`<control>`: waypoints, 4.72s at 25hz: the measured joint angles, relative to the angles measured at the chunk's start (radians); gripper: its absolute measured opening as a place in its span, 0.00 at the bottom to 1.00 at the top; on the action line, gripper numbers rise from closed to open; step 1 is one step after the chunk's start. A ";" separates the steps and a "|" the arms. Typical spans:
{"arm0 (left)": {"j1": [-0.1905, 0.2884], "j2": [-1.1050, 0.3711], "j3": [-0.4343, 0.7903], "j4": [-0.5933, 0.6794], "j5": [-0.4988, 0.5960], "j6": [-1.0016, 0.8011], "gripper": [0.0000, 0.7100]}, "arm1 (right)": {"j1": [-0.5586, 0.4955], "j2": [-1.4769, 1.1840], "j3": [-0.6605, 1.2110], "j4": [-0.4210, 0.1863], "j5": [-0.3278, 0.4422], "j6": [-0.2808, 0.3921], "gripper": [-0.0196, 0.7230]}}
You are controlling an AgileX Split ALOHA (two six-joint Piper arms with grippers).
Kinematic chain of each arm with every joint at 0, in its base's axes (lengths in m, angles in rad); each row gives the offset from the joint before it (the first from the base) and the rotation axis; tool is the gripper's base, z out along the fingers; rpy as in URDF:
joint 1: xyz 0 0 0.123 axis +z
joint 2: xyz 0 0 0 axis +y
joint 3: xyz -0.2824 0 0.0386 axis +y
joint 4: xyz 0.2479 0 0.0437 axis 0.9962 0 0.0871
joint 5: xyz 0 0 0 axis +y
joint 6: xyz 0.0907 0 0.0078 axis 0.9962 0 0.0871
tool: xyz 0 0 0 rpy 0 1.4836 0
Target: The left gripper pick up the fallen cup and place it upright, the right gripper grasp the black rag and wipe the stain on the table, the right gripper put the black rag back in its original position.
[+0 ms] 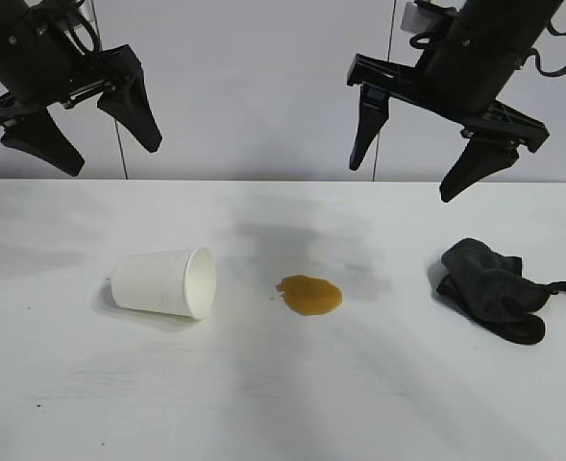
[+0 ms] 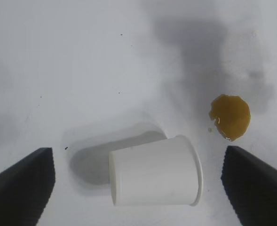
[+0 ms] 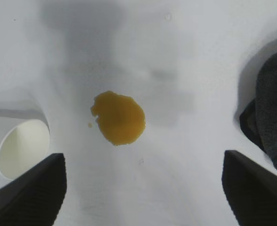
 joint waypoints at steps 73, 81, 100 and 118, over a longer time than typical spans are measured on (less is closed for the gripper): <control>-0.263 0.000 0.337 0.050 -0.390 1.276 0.98 | 0.000 0.000 0.000 0.000 0.004 -0.049 0.86; -0.263 0.075 0.337 0.020 -0.394 1.280 0.98 | 0.000 0.000 0.000 0.000 0.004 -0.049 0.86; -0.236 0.057 0.337 -0.237 -0.337 1.418 0.60 | 0.000 0.000 0.000 0.000 0.004 -0.049 0.86; 0.167 0.094 0.412 -1.170 0.253 2.147 0.60 | 0.000 0.000 0.000 0.000 -0.016 -0.049 0.86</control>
